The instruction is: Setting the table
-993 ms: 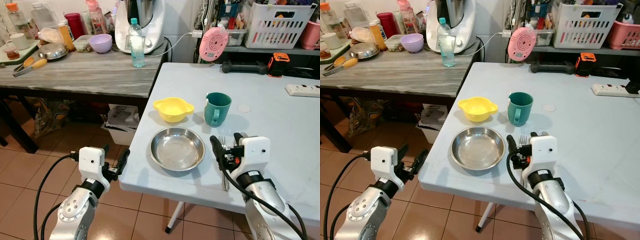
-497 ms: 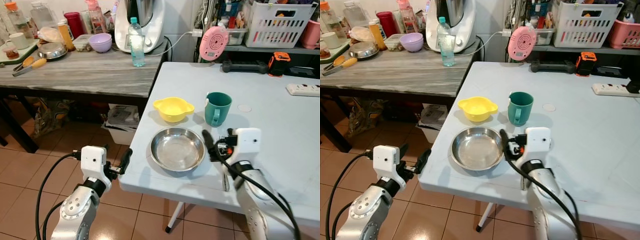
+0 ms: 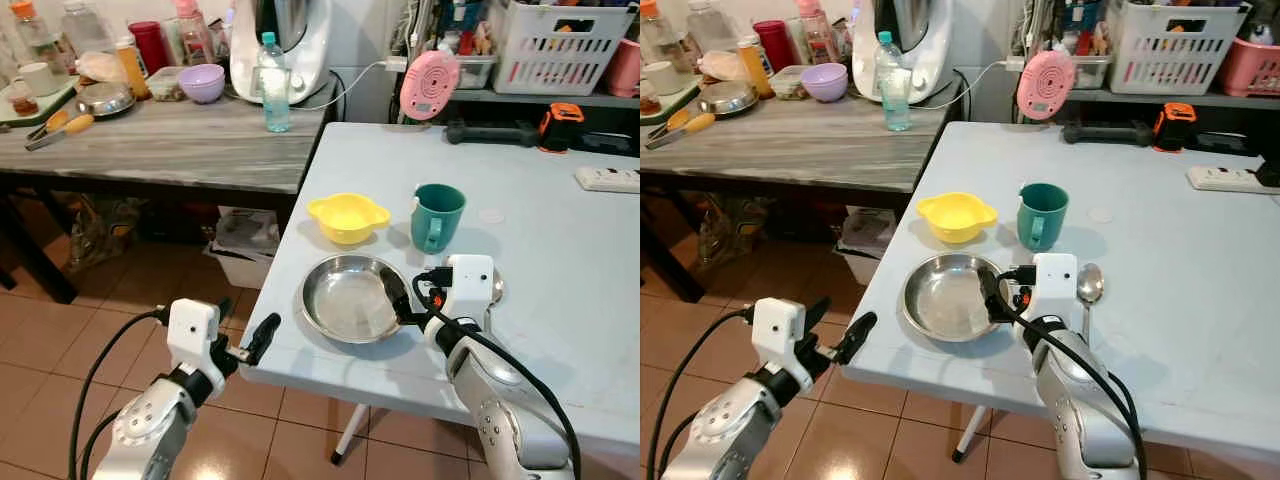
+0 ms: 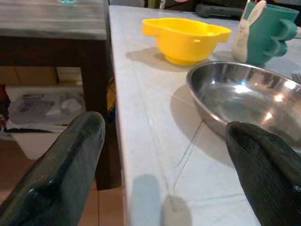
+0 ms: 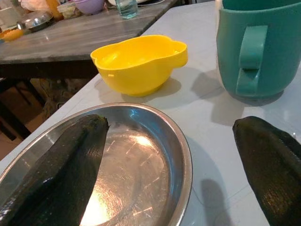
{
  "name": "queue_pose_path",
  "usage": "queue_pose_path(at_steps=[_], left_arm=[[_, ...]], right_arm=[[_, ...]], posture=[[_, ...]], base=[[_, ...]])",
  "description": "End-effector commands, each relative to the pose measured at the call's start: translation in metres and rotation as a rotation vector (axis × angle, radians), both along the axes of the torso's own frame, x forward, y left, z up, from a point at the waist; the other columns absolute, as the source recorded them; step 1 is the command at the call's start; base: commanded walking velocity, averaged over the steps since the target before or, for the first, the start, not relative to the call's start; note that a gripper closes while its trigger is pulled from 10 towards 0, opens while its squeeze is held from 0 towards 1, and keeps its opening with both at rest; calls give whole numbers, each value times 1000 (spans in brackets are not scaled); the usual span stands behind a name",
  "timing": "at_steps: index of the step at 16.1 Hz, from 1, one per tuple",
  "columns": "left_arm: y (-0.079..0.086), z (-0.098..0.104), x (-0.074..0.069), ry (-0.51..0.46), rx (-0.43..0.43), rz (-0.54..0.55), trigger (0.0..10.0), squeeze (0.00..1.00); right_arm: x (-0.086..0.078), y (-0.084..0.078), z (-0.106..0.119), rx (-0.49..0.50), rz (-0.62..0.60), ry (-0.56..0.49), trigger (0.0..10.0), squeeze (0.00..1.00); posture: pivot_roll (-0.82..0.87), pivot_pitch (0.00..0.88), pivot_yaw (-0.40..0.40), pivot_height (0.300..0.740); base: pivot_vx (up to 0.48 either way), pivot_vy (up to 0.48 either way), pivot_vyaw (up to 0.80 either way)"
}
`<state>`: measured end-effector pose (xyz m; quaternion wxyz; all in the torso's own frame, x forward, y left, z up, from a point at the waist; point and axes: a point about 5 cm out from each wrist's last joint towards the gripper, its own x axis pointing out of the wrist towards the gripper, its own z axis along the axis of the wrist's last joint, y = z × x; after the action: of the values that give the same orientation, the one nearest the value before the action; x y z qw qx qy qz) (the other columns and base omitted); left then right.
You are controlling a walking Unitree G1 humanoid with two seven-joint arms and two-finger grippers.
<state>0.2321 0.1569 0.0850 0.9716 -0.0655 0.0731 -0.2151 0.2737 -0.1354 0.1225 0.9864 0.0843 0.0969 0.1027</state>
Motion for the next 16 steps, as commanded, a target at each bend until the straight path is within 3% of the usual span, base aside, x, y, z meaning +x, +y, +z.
queue_pose_path(at_steps=[1,5,7,8,9,10,11,12,13,14,16], left_arm=[[3,4,0,-12,11,-10,10000,1000],[9,1,0,-12,36,-7,10000,1000],[9,-1,-1,-9,42,-13,10000,1000],[8,-3,-1,-7,41,-18,10000,1000],[8,-3,-1,-6,46,-18,10000,1000],[9,-4,-1,-4,49,-19,10000,1000],[9,-4,-1,-9,81,-24,10000,1000],[9,-4,-1,-17,95,-25,10000,1000],[9,-2,-1,-30,116,-43,10000,847],[8,-1,-1,-35,107,-59,10000,39],[7,0,-2,-39,121,-81,10000,0]], right_arm=[[0,1,-6,12,-6,51,10000,0],[-2,-3,-3,41,-55,38,10000,0],[-2,-5,-2,-47,-84,14,10000,0],[-4,-4,-3,2,-68,23,10000,725],[-5,-5,-5,-12,-62,37,10000,1000],[-4,-5,-6,-25,-50,38,10000,1000],[-2,-4,-3,6,-65,28,10000,0],[0,-5,-5,-45,-42,41,10000,0],[1,-1,-10,14,-19,82,10000,0],[3,0,-11,9,-16,99,10000,0],[7,3,-12,11,-2,112,10000,0]], posture=[[-29,0,46,740],[-26,0,47,740],[-27,0,48,740],[-28,0,51,740],[-29,0,50,740],[-30,0,51,740],[-32,0,51,740],[-34,0,53,740],[-33,0,53,740],[-33,0,53,740],[-31,0,55,740]], base=[[0,0,0],[0,0,0],[0,0,0],[0,0,0],[0,0,0],[0,0,0],[0,0,0],[0,0,0],[0,0,0],[0,0,0],[0,0,0]])
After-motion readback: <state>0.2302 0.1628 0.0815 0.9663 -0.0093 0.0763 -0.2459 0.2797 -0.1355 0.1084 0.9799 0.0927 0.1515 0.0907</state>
